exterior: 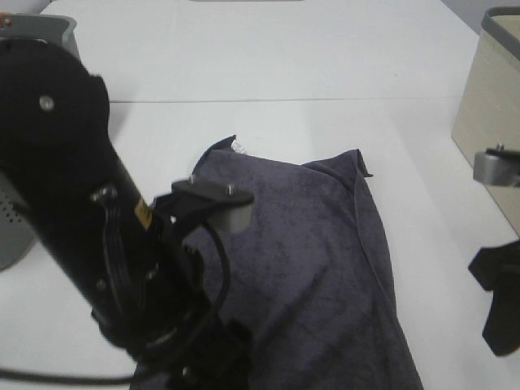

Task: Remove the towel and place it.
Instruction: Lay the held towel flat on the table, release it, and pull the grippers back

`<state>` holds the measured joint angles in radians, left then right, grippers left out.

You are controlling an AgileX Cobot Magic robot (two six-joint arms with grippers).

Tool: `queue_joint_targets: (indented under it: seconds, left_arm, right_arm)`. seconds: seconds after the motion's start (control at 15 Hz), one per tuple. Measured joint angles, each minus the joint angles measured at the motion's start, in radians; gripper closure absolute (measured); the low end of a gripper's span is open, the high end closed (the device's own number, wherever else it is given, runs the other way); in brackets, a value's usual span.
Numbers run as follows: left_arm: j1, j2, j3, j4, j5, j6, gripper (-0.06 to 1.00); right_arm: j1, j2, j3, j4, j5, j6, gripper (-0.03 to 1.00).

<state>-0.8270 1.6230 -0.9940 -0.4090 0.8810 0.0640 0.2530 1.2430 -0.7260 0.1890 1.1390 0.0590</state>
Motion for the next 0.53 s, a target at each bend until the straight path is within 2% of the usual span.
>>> queue_joint_targets:
  seconds: [0.13,0.27,0.4,0.53]
  left_arm:
    - [0.065,0.0,-0.087,0.061,0.012,-0.003,0.15]
    - [0.175,0.0,-0.182,0.131,0.026,0.011,0.15]
    - [0.31,0.006,-0.258,0.153,0.033,0.044,0.15]
    - [0.431,0.044,-0.319,0.159,0.038,0.09,0.15]
  right_arm:
    - [0.0,0.0,-0.087,-0.029,-0.003,0.0,0.44]
    - [-0.036,0.001,-0.19,-0.05,-0.005,-0.007,0.44]
    - [-0.146,0.01,-0.291,-0.004,-0.001,-0.069,0.44]
    - [-0.252,0.078,-0.397,0.102,0.022,-0.176,0.44]
